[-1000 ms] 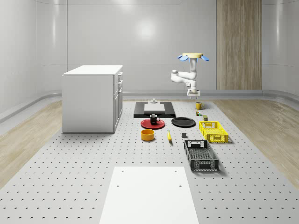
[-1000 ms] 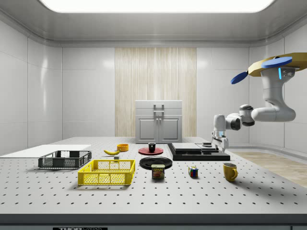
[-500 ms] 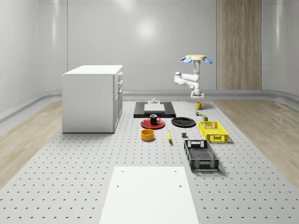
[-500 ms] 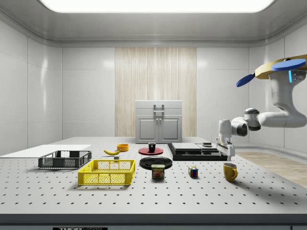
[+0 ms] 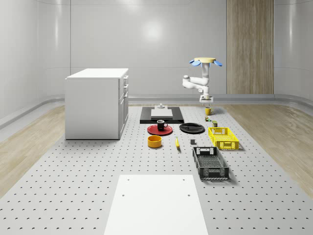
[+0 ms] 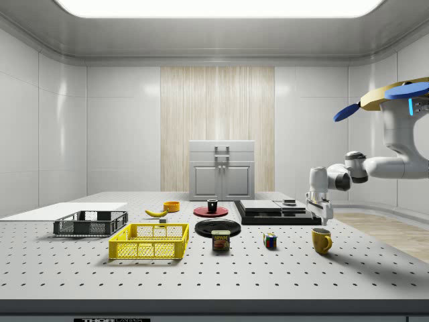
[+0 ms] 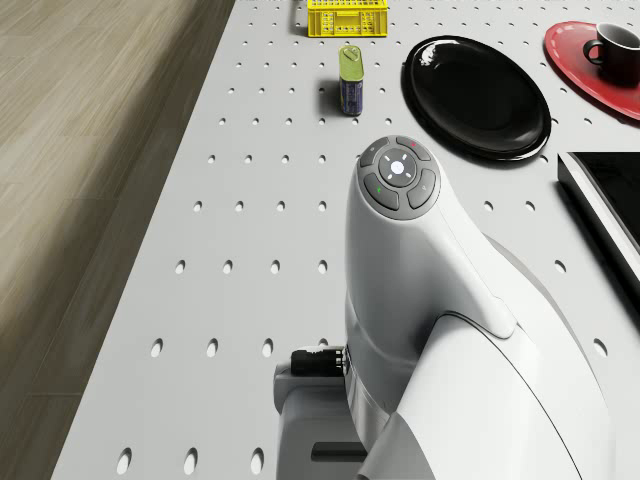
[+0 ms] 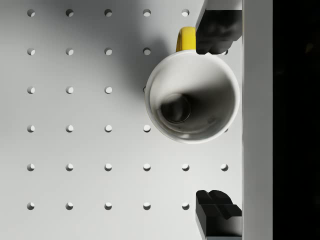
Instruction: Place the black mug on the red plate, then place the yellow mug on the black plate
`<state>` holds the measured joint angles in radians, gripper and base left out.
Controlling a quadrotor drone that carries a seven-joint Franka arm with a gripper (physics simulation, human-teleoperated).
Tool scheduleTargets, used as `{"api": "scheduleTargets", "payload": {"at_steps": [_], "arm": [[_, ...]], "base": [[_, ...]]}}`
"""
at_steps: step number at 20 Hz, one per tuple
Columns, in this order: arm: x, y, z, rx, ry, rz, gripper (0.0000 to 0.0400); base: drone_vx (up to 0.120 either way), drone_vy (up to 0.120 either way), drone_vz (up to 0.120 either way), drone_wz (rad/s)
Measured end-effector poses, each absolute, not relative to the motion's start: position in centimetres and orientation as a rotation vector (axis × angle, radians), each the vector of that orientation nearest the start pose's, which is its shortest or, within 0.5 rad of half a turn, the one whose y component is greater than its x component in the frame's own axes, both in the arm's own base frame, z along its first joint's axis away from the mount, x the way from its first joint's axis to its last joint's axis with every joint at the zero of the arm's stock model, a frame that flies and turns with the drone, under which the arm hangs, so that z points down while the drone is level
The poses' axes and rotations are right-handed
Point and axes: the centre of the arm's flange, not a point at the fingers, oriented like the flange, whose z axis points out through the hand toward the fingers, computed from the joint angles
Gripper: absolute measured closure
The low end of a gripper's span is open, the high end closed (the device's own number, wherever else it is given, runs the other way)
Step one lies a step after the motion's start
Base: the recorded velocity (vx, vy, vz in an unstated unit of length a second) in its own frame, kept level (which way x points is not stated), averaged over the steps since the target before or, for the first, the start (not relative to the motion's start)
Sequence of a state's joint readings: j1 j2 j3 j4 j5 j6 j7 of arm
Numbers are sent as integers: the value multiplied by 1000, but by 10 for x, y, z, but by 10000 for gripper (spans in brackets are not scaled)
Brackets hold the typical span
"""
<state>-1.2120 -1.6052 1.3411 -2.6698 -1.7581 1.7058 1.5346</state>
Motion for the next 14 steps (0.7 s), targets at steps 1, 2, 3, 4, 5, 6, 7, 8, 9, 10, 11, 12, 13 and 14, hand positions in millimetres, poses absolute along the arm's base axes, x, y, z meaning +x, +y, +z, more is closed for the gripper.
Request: {"api": "scheduleTargets", "payload": {"at_steps": [1,2,3,4,5,6,7,8,9,10,11,12,13,14], "arm": [[361,66,515,2,-2,786,0],[361,66,515,2,-2,786,0],[361,66,515,2,-2,786,0],[361,66,515,2,-2,786,0],[361,66,515,2,-2,786,0],[361,66,516,2,-2,786,0],[361,66,517,2,-2,786,0],[361,66,520,2,-2,786,0],[361,66,523,2,-2,786,0],[361,66,526,2,-2,786,0],[361,66,530,2,-2,786,0],[361,66,534,2,-2,786,0],[361,66,538,2,-2,786,0],[361,66,542,2,-2,786,0]], "base": [[40,0,0,0],[0,-120,0,0],[0,-120,0,0],[0,0,0,0],[0,0,0,0],[0,0,0,0],[0,0,0,0],[0,0,0,0],[0,0,0,0],[0,0,0,0],[0,0,0,0],[0,0,0,0],[0,0,0,0],[0,0,0,0]]}}
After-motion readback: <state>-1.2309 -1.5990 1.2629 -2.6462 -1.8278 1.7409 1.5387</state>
